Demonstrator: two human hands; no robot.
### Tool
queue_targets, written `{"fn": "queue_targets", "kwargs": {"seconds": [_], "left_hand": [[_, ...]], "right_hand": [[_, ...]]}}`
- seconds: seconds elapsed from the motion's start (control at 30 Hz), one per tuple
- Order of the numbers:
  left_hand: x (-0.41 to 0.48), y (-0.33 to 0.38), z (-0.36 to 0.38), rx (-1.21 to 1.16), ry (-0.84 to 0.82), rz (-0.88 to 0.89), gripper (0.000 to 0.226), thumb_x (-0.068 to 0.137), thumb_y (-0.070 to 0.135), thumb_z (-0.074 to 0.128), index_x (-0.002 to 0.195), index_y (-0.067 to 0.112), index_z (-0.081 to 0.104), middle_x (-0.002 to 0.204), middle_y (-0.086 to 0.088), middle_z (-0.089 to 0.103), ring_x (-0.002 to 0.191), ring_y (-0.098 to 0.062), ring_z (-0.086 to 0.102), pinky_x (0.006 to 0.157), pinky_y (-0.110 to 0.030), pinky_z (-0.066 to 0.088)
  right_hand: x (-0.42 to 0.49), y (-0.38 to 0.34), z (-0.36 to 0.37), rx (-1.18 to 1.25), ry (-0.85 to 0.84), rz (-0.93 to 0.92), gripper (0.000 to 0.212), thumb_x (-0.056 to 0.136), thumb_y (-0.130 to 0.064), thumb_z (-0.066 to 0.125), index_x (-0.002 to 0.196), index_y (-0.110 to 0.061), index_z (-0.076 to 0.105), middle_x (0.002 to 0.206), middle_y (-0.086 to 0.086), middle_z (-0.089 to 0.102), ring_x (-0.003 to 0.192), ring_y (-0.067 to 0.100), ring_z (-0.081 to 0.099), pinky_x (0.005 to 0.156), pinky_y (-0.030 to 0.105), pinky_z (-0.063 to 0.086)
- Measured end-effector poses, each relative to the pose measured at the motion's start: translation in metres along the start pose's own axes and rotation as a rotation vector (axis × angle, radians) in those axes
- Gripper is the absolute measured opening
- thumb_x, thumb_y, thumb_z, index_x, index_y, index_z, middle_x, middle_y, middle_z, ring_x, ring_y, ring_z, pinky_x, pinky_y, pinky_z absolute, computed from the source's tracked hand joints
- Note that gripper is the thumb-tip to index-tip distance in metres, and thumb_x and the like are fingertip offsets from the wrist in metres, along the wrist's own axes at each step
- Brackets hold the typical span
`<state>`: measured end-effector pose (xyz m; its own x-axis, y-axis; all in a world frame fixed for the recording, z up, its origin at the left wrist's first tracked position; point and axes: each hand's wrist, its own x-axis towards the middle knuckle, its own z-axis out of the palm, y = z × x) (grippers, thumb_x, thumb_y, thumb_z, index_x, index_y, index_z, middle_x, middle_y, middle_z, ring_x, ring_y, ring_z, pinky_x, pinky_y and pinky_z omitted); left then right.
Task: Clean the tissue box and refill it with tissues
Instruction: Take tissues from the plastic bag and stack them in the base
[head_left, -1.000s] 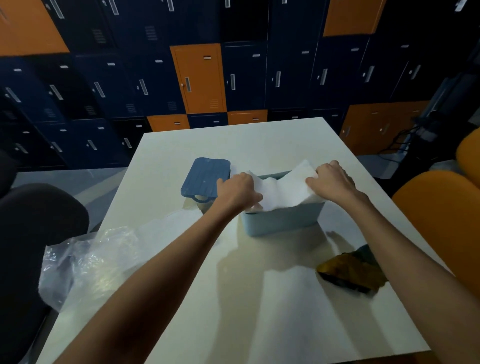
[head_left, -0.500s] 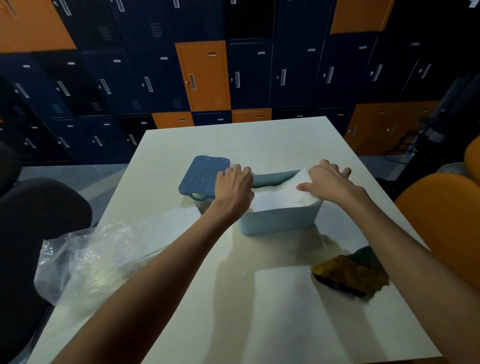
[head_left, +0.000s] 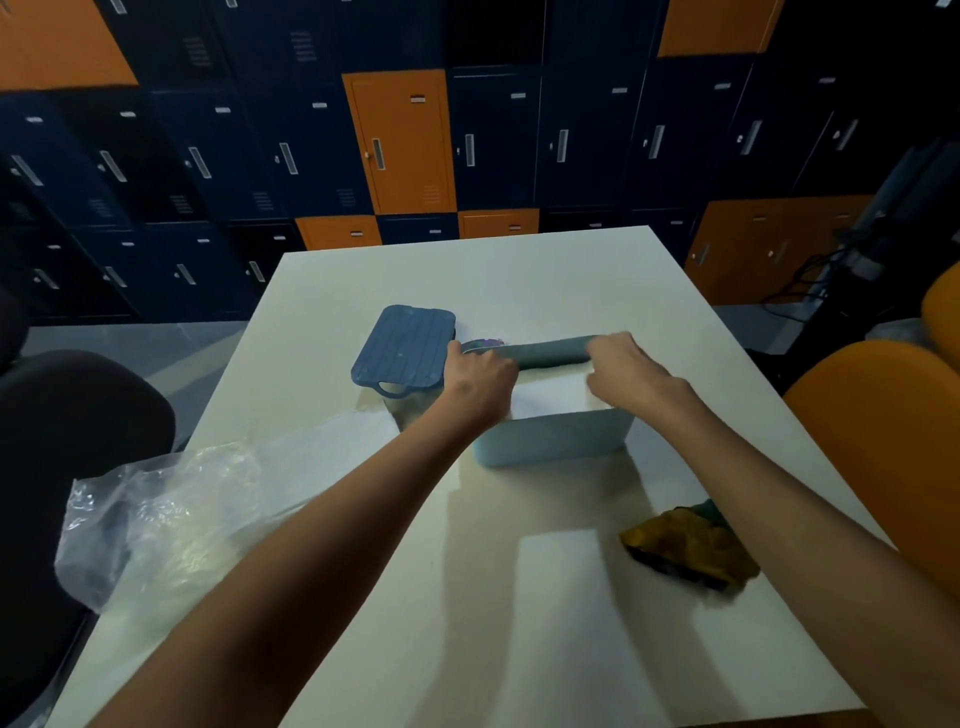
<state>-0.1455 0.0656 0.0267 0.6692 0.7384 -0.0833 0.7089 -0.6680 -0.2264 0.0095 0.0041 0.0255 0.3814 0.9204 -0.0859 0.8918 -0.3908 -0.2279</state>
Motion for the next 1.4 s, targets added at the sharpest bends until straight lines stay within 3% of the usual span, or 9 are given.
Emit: {"fn": "queue_targets", "kwargs": {"seconds": [0.1,0.37,0.5,0.63,0.77,0.9,1.0,1.13,1.4], "left_hand": [[0.002,0.0,0.001,0.029,-0.004,-0.012,0.01,0.089,0.015,0.054,0.095,0.017,0.062,0.092,-0.003,0.064,0.089,-0.022,0.057,0.094,-0.042,0.029],[-0.002,-0.005,0.015,-0.058,0.041,-0.03,0.012,0.085,0.01,0.055,0.09,0.021,0.06,0.097,-0.002,0.066,0.097,-0.022,0.055,0.087,-0.039,0.028],[-0.022,-0.027,0.009,-0.205,0.314,-0.056,0.008,0.085,0.017,0.058,0.091,0.021,0.061,0.094,0.0,0.065,0.09,-0.025,0.056,0.072,-0.034,0.017],[-0.057,-0.081,0.019,-0.457,0.487,-0.231,0.015,0.091,0.03,0.054,0.1,0.025,0.066,0.099,0.002,0.067,0.091,-0.024,0.059,0.08,-0.035,0.029],[-0.098,-0.144,0.046,-0.545,0.361,-0.332,0.019,0.092,0.035,0.057,0.106,0.025,0.065,0.107,0.002,0.067,0.097,-0.022,0.062,0.086,-0.038,0.038],[-0.13,-0.167,0.079,-0.524,0.138,-0.265,0.047,0.088,0.051,0.057,0.128,0.026,0.053,0.129,0.0,0.057,0.116,-0.021,0.055,0.095,-0.041,0.037],[-0.144,-0.174,0.105,-0.459,0.017,-0.248,0.085,0.078,0.071,0.054,0.147,0.028,0.027,0.151,0.001,0.034,0.137,-0.021,0.034,0.108,-0.05,0.023],[-0.15,-0.179,0.134,-0.456,-0.082,-0.26,0.117,0.065,0.086,0.048,0.153,0.025,0.001,0.16,0.0,0.01,0.147,-0.025,0.012,0.112,-0.059,0.012],[-0.151,-0.179,0.164,-0.498,0.041,-0.237,0.122,0.054,0.095,0.027,0.151,0.024,0.006,0.155,0.003,0.018,0.143,-0.021,0.017,0.111,-0.057,0.01]], "right_hand": [[0.0,-0.003,0.005,-0.078,-0.144,0.046,0.015,0.086,0.012,0.043,0.087,0.003,0.056,0.105,0.019,0.05,0.057,0.017,0.038,0.046,0.025,0.032],[0.013,-0.003,0.011,-0.086,-0.167,0.04,0.025,0.084,0.009,0.047,0.106,0.004,0.059,0.121,0.018,0.045,0.074,0.023,0.046,0.068,0.032,0.045],[0.02,-0.012,-0.007,0.093,-0.186,0.035,0.025,0.087,-0.012,0.062,0.11,-0.004,0.064,0.113,0.014,0.056,0.078,0.027,0.062,0.075,0.039,0.058],[0.008,-0.055,-0.035,0.329,-0.055,-0.115,0.029,0.089,-0.022,0.062,0.116,-0.013,0.066,0.109,0.01,0.062,0.079,0.021,0.064,0.077,0.035,0.055],[-0.022,-0.116,-0.034,0.548,-0.225,-0.255,0.027,0.088,-0.023,0.065,0.114,-0.016,0.067,0.094,0.006,0.07,0.082,0.022,0.069,0.08,0.036,0.058],[-0.037,-0.155,0.009,0.484,-0.435,-0.291,0.027,0.088,-0.024,0.065,0.111,-0.01,0.065,0.096,0.007,0.069,0.083,0.02,0.067,0.074,0.032,0.056],[-0.039,-0.174,0.053,0.333,-0.369,-0.182,0.022,0.088,-0.024,0.058,0.089,-0.002,0.058,0.086,0.013,0.057,0.079,0.021,0.052,0.065,0.032,0.042],[-0.045,-0.187,0.09,0.286,-0.322,-0.011,0.025,0.09,-0.03,0.054,0.091,-0.006,0.054,0.093,0.007,0.051,0.083,0.026,0.053,0.066,0.032,0.038],[-0.06,-0.211,0.105,0.3,-0.089,0.031,0.022,0.089,-0.023,0.053,0.1,-0.005,0.055,0.103,0.009,0.056,0.094,0.03,0.055,0.068,0.033,0.041]]}}
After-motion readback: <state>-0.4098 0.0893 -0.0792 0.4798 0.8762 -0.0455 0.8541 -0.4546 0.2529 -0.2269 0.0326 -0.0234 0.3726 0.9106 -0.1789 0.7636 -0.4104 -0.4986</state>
